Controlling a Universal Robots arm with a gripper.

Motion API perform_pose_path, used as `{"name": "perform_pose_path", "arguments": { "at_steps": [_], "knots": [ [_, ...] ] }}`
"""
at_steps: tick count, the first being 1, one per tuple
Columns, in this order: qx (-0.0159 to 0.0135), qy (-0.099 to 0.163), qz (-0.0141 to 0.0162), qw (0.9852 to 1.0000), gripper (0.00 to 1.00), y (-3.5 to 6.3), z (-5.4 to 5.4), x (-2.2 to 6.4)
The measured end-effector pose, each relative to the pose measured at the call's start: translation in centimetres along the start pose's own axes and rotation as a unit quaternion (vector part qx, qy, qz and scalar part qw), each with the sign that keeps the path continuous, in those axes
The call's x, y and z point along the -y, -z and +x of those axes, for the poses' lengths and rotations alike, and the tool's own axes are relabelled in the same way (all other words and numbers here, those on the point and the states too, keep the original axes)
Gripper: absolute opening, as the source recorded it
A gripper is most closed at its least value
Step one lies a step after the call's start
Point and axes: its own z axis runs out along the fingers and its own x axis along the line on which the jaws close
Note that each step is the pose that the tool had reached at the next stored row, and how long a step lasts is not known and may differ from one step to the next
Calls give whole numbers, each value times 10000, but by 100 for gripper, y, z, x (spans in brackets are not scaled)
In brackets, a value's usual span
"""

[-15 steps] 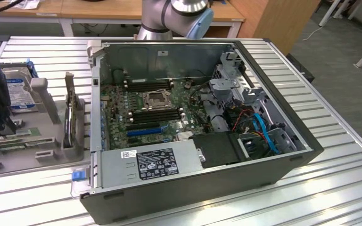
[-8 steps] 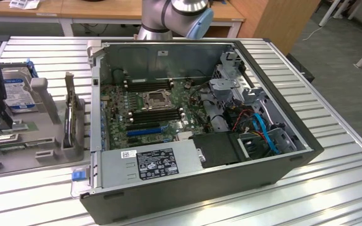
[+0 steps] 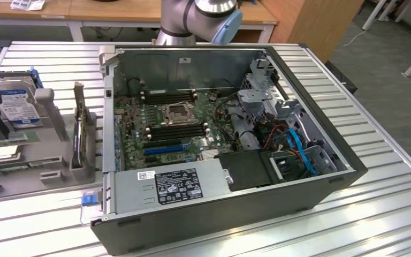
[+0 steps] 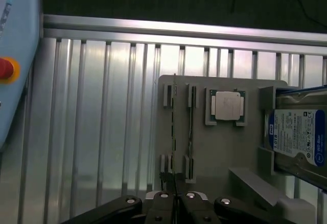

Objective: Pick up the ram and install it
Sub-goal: 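Pick up the ram and move it above insertion slot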

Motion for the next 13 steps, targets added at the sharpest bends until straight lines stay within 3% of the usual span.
{"name": "perform_pose_path", "arguments": {
  "at_steps": [13],
  "knots": [
    [0,0,0,10000,11,270,-5,-5]
  ]
}}
